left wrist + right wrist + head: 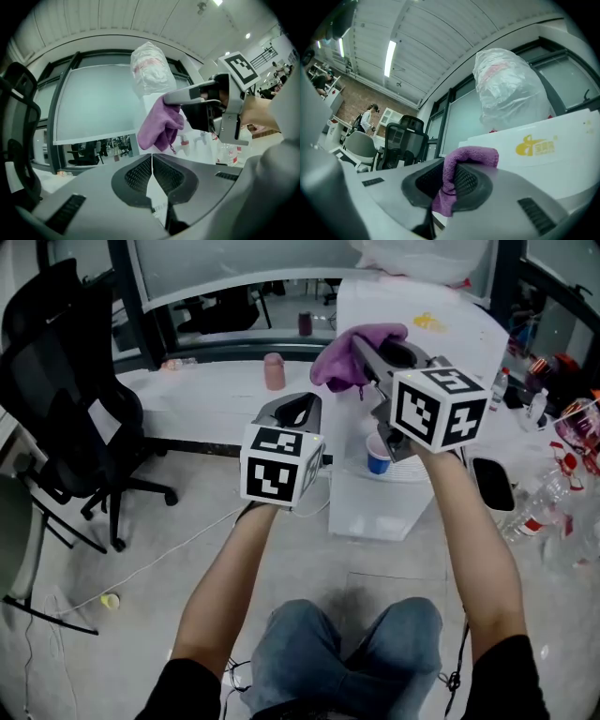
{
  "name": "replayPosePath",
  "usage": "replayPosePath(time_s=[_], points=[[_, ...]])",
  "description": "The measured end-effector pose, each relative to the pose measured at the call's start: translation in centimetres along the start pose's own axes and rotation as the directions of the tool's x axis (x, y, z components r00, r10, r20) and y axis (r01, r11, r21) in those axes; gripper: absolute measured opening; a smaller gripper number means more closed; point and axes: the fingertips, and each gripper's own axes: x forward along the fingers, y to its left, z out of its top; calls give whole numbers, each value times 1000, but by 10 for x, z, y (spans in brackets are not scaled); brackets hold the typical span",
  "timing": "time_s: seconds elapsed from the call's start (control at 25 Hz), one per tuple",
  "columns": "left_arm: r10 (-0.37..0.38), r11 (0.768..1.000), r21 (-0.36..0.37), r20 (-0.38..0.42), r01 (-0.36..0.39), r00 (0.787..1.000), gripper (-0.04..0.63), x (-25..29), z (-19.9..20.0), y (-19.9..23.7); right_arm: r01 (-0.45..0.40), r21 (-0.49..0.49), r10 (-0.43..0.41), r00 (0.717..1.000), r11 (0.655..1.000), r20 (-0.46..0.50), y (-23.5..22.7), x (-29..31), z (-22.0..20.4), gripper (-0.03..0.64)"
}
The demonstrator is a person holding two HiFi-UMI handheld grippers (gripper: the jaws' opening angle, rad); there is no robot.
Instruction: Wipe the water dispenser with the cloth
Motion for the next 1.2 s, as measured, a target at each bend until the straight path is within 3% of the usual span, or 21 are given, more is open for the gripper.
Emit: replayPosePath(time_s=[0.4, 1.2], points=[[52, 999, -1, -7, -52, 999, 28, -20, -14, 25, 41, 123, -44, 999, 992, 26, -5, 30, -14, 40], [18, 998, -51, -57, -21, 998, 28, -19, -71, 16, 87, 169, -74, 994, 982, -85, 10, 28, -97, 40]])
